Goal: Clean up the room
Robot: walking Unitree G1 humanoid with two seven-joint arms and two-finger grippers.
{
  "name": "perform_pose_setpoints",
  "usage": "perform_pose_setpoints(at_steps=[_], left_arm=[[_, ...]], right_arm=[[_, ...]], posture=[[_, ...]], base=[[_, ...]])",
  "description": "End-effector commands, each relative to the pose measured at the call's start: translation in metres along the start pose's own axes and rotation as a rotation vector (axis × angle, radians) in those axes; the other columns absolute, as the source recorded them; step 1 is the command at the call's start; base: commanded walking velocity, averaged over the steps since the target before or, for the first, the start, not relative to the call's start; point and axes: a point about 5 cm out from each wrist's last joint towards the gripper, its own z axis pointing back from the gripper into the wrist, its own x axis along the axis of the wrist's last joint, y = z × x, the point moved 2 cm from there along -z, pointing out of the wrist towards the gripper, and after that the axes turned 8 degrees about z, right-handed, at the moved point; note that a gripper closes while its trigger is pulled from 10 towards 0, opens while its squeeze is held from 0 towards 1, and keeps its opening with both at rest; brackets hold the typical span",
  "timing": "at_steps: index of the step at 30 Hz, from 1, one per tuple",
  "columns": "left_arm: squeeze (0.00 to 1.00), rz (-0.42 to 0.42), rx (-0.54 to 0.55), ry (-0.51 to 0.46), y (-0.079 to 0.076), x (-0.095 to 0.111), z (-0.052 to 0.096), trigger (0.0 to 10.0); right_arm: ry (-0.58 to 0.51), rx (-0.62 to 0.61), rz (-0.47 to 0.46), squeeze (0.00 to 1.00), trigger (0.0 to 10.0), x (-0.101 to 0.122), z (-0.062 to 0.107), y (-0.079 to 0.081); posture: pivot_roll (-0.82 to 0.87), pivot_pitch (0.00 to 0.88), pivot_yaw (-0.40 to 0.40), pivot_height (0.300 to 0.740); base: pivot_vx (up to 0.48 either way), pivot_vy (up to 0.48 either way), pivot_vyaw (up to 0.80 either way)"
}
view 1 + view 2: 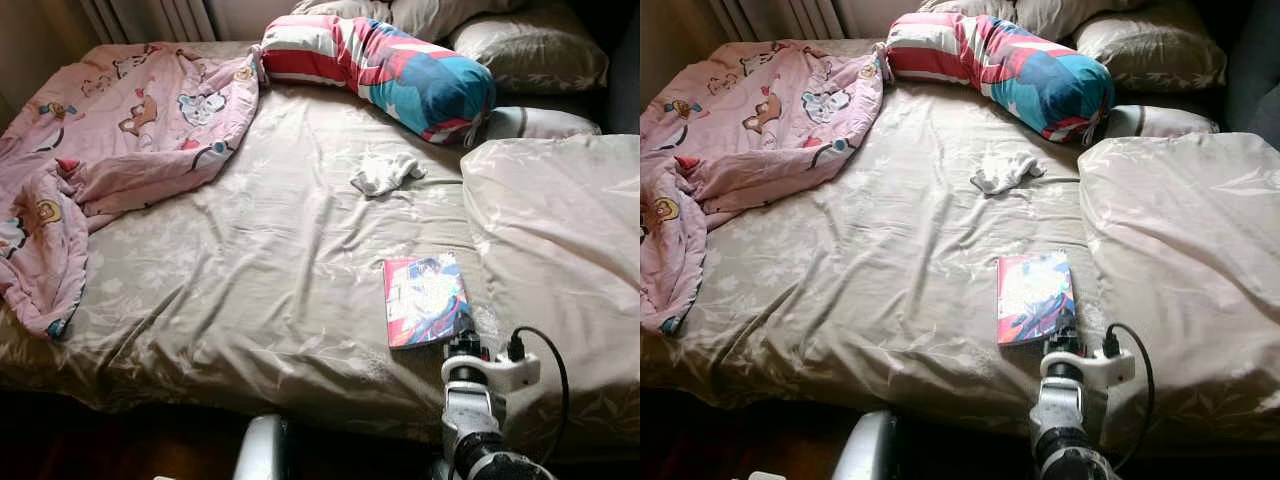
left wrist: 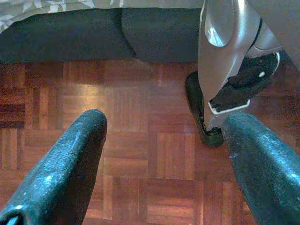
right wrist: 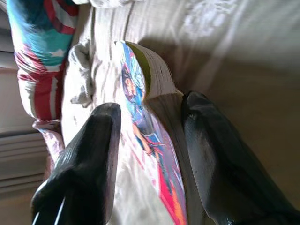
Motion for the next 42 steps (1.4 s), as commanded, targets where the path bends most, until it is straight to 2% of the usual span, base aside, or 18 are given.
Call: perform_pose_setpoints(at_steps=[1, 14, 21, 28, 32, 33, 34, 36, 38, 39, 41, 42], left_arm=[[0.0, 0.011, 0.026, 0.063, 0.005, -0.015, 0.007, 10.0], [0.0, 0.013, 0.031, 0.044, 0.004, -0.002, -0.002, 10.0], [0.0, 0.018, 0.031, 0.033, 0.002, 0.005, -0.007, 10.0], [0.0, 0.025, 0.034, 0.032, 0.0, 0.008, -0.01, 10.0], [0.0, 0.039, 0.043, 0.027, -0.001, 0.009, -0.011, 10.0], [0.0, 0.039, 0.043, 0.027, -0.001, 0.009, -0.011, 10.0], [0.0, 0.042, 0.046, 0.025, -0.001, 0.009, -0.011, 10.0], [0.0, 0.047, 0.05, 0.022, -0.001, 0.01, -0.011, 10.0], [0.0, 0.062, 0.058, 0.019, 0.0, 0.011, -0.012, 10.0], [0.0, 0.062, 0.058, 0.019, 0.0, 0.011, -0.012, 10.0], [0.0, 0.08, 0.066, 0.015, -0.001, 0.012, -0.013, 10.0], [0.0, 0.08, 0.066, 0.015, -0.001, 0.012, -0.013, 10.0]], right_arm=[[0.053, -0.03, 0.017, 0.0, 10.0, -0.013, 0.008, -0.009], [0.094, -0.049, 0.05, 0.0, 10.0, -0.019, 0.014, -0.015], [0.114, -0.056, 0.075, 0.0, 10.0, -0.022, 0.02, -0.024], [0.119, -0.01, 0.161, 0.0, 10.0, -0.021, 0.025, -0.027], [0.111, 0.082, 0.371, 0.0, 10.0, -0.019, 0.03, -0.023], [0.111, 0.082, 0.371, 0.0, 10.0, -0.019, 0.03, -0.023], [0.11, 0.101, 0.421, 0.0, 10.0, -0.018, 0.03, -0.021], [0.086, 0.16, 0.535, 0.0, 10.0, -0.014, 0.031, -0.014], [0.058, 0.268, 0.664, 0.0, 10.0, -0.009, 0.029, 0.002], [0.058, 0.268, 0.664, 0.0, 10.0, -0.009, 0.029, 0.002], [0.053, 0.314, 0.756, 0.0, 10.0, -0.008, 0.028, 0.01], [0.053, 0.314, 0.756, 0.0, 10.0, -0.008, 0.028, 0.01]], posture=[[0.14, 0.263, 0.099, 0.596], [0.13, 0.23, 0.091, 0.596], [0.11, 0.209, 0.079, 0.596], [0.09, 0.193, 0.068, 0.596], [0.08, 0.181, 0.052, 0.596], [0.08, 0.181, 0.052, 0.596], [0.08, 0.178, 0.049, 0.596], [0.07, 0.173, 0.044, 0.596], [0.04, 0.162, 0.037, 0.596], [0.04, 0.162, 0.037, 0.596], [0.04, 0.154, 0.032, 0.596], [0.04, 0.154, 0.032, 0.596]], base=[[0.0, 0.0, 0.0], [0.0, 0.0, 0.0], [0.0, 0.0, 0.0], [0.0, 0.0, 0.0], [0.0, 0.0, 0.0], [0.0, 0.0, 0.0], [0.0, 0.0, 0.0], [0.0, 0.0, 0.0], [0.0, 0.0, 0.0], [0.0, 0.0, 0.0], [0.0, 0.0, 0.0], [0.0, 0.0, 0.0]])
